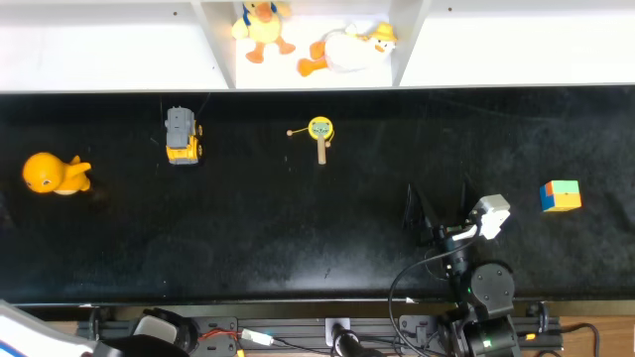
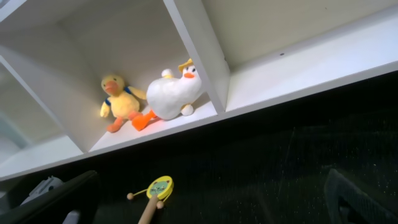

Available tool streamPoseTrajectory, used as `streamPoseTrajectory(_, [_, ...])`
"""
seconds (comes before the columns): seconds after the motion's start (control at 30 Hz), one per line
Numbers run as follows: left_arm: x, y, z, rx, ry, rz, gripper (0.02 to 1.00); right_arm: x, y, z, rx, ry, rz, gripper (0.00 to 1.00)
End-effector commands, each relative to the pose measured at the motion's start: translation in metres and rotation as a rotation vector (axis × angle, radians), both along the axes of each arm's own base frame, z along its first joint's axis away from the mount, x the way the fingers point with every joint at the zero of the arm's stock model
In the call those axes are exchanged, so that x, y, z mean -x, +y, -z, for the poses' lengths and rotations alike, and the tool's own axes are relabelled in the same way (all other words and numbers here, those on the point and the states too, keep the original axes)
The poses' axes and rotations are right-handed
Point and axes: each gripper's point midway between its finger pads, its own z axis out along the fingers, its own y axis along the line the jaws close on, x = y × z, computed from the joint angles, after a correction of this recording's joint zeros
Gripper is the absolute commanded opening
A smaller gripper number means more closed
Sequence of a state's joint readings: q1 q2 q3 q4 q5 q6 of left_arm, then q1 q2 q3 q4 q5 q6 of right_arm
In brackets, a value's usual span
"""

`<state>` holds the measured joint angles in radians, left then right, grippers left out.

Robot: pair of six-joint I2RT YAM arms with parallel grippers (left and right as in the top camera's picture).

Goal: Store Toys

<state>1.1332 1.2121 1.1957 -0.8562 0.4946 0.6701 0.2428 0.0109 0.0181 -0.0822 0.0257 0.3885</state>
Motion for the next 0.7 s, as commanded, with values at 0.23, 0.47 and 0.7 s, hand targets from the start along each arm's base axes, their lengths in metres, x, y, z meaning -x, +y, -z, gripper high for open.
streamPoseTrajectory(0.23, [-0.004, -0.011, 0.074, 0.067, -0.007, 0.060, 0.996, 0.000, 0.003, 0.004, 0.004, 0.001, -0.012, 0.996])
streamPoseTrajectory(0.47, [-0.010, -0.008, 0.105, 0.081, -0.028, 0.073, 0.998, 0.000, 0.003, 0.004, 0.004, 0.001, -0.012, 0.996])
streamPoseTrajectory(0.7, [-0.029, -0.008, 0.118, 0.134, -0.114, 0.149, 0.998, 0.000, 0.003, 0.004, 0.004, 0.001, -0.012, 0.998])
